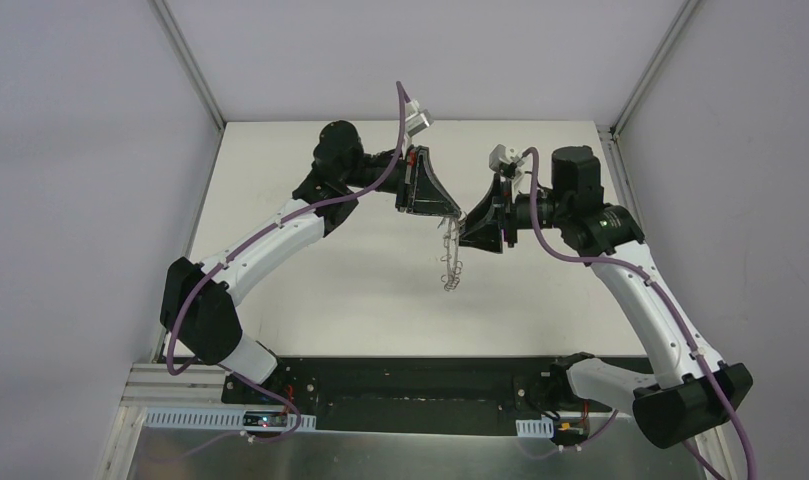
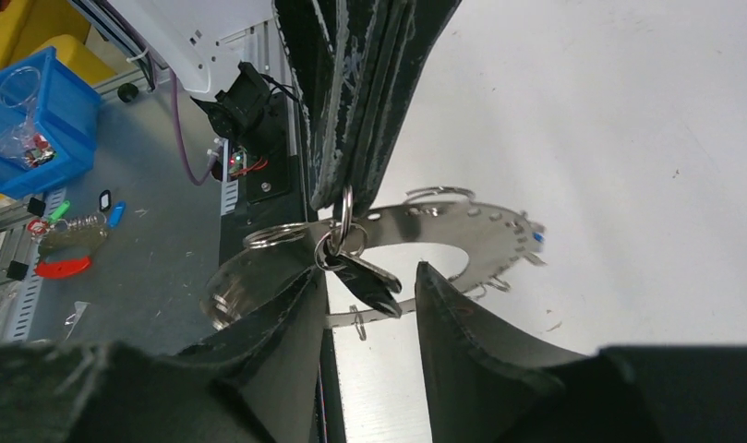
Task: Put the keys on the keyring
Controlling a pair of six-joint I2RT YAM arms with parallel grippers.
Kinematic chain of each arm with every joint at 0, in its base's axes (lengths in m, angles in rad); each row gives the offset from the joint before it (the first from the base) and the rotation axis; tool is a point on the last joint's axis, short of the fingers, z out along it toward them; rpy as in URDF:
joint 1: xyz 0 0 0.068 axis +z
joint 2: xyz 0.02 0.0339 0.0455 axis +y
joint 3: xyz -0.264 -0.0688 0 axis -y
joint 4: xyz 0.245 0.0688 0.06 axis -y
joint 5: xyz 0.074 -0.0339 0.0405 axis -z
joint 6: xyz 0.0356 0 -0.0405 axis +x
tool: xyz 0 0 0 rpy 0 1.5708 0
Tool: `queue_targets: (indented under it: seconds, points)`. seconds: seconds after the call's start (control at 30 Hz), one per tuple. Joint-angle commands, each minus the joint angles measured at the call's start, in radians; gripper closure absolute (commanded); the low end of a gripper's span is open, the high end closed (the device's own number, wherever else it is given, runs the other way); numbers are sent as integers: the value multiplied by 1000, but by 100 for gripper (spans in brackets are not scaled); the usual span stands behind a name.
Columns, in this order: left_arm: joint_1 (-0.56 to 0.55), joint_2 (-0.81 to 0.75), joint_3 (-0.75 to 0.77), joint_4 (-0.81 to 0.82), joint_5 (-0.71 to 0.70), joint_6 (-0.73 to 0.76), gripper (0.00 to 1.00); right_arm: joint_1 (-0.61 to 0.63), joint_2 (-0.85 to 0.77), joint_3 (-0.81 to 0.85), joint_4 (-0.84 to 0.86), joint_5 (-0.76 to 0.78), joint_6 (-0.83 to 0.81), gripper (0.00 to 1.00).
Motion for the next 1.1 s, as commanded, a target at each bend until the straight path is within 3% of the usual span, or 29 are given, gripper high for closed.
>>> queue_targets:
  seconds: [0.0,0.17,0.47,0.7,1.07]
  points:
    - [-1,-3,14,96,2,-33,100,-3,3,-12,70,-80,31,57]
    - [-1,3,14,113,0,-47,100,-3,7,-20,93,-95,52,63]
    - [2,9,20,97,3,-29,100,-11,-18,-17,66,-92,42,94]
    - [11,9,41,-19,15,78,100,-20,-52,-7,-24,-61,-23,100]
    - [11,-14,100,-413,18,432,100,-22,-62,8,-94,9,-53,100]
